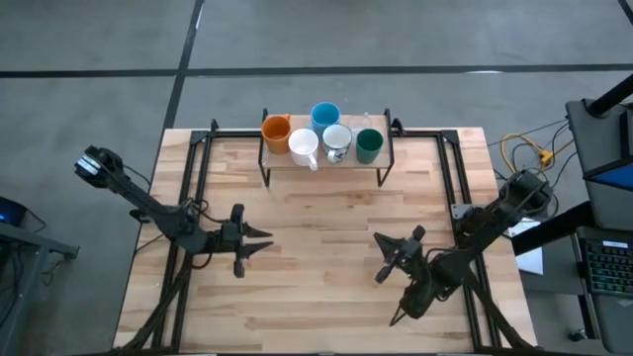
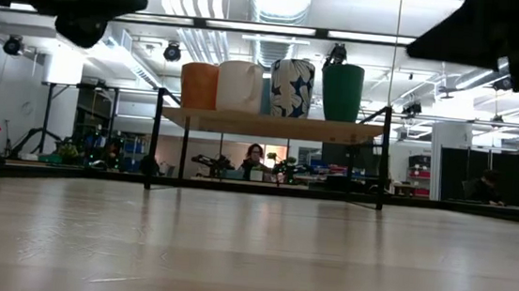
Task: Stack small to large cups/mugs on shelf
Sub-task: Return to Home Position
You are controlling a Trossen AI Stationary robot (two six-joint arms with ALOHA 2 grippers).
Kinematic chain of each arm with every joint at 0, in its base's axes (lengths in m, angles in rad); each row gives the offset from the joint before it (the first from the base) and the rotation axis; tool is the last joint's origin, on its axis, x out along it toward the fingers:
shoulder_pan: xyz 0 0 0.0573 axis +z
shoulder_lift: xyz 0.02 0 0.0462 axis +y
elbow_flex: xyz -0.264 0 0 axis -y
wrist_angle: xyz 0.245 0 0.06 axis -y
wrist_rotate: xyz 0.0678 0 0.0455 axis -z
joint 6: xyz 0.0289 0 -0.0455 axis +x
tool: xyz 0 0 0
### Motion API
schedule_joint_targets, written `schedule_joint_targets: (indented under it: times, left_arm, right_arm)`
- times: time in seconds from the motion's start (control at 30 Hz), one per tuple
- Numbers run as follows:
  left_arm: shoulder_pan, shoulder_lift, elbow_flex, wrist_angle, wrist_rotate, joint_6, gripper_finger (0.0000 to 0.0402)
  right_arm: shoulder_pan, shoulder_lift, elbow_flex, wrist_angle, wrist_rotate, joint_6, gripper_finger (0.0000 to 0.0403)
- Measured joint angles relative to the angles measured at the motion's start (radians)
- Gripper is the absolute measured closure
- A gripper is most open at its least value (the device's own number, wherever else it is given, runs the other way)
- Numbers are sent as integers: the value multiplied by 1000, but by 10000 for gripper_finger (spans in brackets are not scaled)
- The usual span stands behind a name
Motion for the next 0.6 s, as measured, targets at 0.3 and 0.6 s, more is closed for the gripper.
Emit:
schedule_joint_targets:
  times: [0.3, 0.6]
  left_arm:
    - [1, 45, -157, 242, -1, 2, 327]
    - [6, 111, -174, 284, 2, 11, 327]
  right_arm:
    - [-222, 68, -25, 623, -672, -846, 394]
    - [-458, 51, -52, 997, -1081, -1190, 394]
